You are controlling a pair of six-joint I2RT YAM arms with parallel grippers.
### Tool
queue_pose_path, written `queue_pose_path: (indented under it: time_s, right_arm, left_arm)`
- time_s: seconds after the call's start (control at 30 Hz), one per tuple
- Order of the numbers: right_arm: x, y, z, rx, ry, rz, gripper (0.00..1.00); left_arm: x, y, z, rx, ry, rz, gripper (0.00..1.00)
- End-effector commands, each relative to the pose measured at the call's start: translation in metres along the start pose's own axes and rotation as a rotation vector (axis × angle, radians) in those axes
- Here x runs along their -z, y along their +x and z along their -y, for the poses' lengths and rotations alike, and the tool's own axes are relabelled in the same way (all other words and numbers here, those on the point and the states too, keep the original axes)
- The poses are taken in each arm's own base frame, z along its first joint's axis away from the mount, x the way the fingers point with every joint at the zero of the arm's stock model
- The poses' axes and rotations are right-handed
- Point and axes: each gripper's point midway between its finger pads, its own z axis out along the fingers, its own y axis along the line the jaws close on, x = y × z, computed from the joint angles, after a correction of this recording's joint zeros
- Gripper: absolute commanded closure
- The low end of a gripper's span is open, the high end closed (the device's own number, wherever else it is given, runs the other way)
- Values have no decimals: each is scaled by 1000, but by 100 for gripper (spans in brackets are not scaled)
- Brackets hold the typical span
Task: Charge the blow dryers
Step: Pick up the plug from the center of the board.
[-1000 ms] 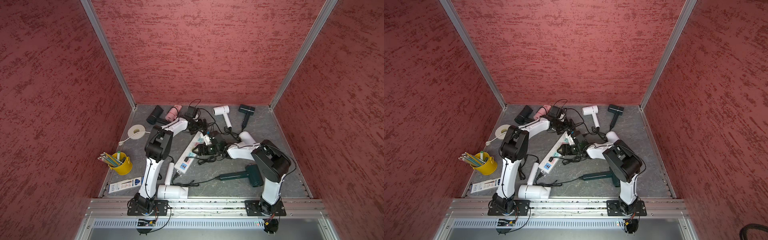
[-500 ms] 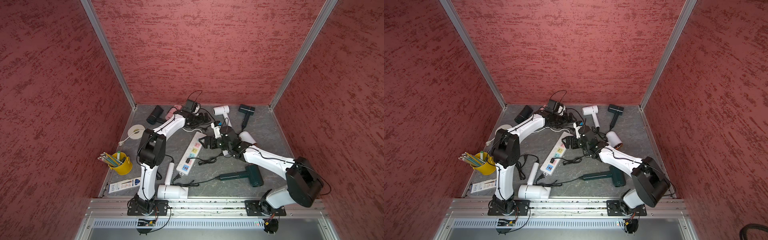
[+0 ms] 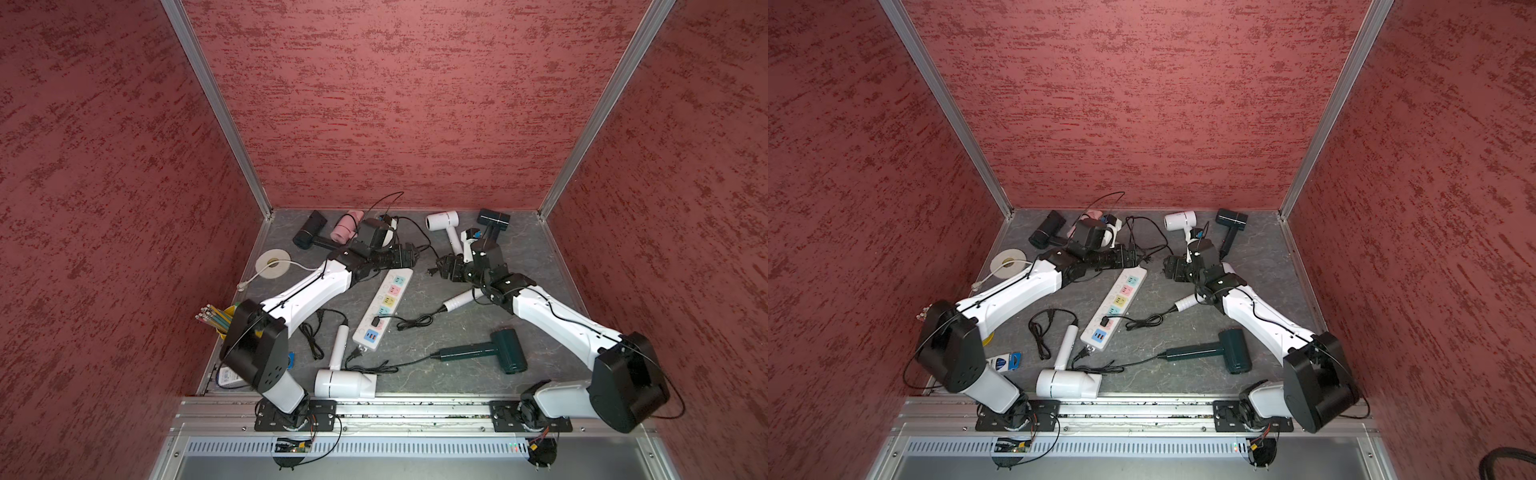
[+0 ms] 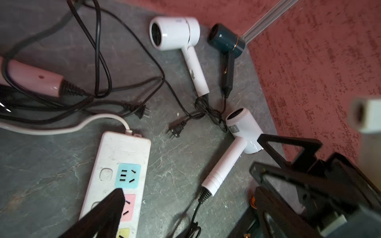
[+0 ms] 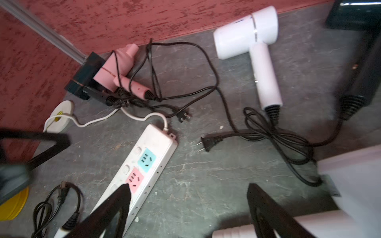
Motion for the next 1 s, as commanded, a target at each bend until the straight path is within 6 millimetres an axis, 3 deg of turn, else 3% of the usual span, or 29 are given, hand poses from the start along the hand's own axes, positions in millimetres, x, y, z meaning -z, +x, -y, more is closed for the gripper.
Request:
queue_pose_path:
  time_s: [0.0,0.2,0.33,0.47,0.6,0.8,0.97]
  right_arm:
    - [-8,-16,15,-54,11,-12,15]
    - [-39,-35,44,-129,79,-35,23]
    - [-63,-46,66,-122,159,-48,26]
    - [-90,-44,89,-143,186,-99,29]
    - [-105,-29,74,-144,102,-157,36]
    - [-112,-4,49,-136,96,-194,37]
    - [-121,14,28,-152,113,-203,44]
  left_arm:
    - [18,-18,-12,-68,-52,182,0]
    - [35,-12,-9,-98,-50,273,0]
    - [35,-9,-18,-98,-67,302,0]
    - [30,-7,-20,-97,-78,290,0]
    - [27,-5,-24,-92,-82,292,0]
    - [23,-3,-29,-74,-86,290,0]
    - [22,-2,-32,-68,-88,293,0]
